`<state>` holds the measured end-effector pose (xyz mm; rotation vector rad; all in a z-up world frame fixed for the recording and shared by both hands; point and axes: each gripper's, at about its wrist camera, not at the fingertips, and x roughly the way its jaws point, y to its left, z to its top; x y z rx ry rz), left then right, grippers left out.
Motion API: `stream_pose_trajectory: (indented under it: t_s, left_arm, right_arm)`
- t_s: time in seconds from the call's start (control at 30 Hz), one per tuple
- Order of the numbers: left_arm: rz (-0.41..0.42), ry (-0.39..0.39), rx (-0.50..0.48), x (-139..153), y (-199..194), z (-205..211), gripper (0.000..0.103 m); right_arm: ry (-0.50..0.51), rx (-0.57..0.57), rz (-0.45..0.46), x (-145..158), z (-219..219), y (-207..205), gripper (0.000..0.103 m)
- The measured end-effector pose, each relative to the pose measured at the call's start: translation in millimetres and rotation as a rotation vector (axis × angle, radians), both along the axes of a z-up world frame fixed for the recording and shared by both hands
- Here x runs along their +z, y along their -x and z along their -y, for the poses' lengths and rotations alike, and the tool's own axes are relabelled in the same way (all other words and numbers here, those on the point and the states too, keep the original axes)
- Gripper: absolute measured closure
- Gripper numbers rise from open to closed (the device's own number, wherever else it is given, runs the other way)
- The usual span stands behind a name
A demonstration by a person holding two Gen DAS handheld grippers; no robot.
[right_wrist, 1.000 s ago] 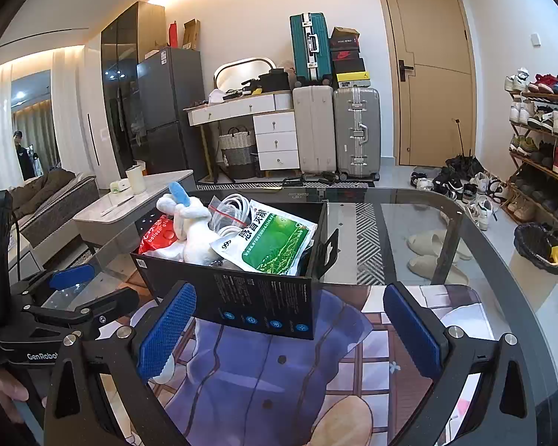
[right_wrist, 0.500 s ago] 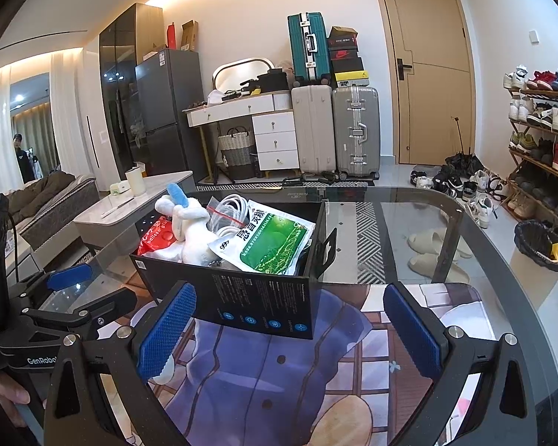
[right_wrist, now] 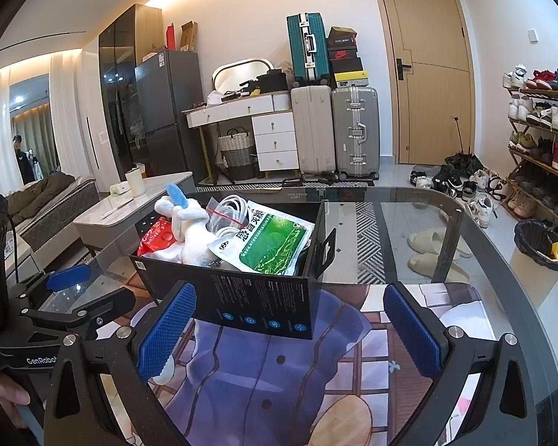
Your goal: Organize soft objects
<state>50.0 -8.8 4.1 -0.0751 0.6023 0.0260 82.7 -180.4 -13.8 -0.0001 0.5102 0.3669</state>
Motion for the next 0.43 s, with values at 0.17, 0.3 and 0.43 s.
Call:
stream_pose_trajectory:
  t_s: [0.17,0.3,0.43]
  left_arm:
    - [0.004,-0.004,-0.001,-0.3,0.8,0.5,0.000]
    - [0.005,-0.011,-0.005,-1.3,1.1,1.4,0.000]
    - [0.013,-0.007,-0.004,-1.4,1.0,0.9,0.000]
  right_arm:
    - [0.000,-0.001,-0.001,-0.7,0.2,0.2,0.000]
    - [0.002,-0.002,-0.001,-1.2,-0.1,-0.2,0.000]
    - [-0.002,-0.002,-0.002,-1.0,0.2,0.3,0.000]
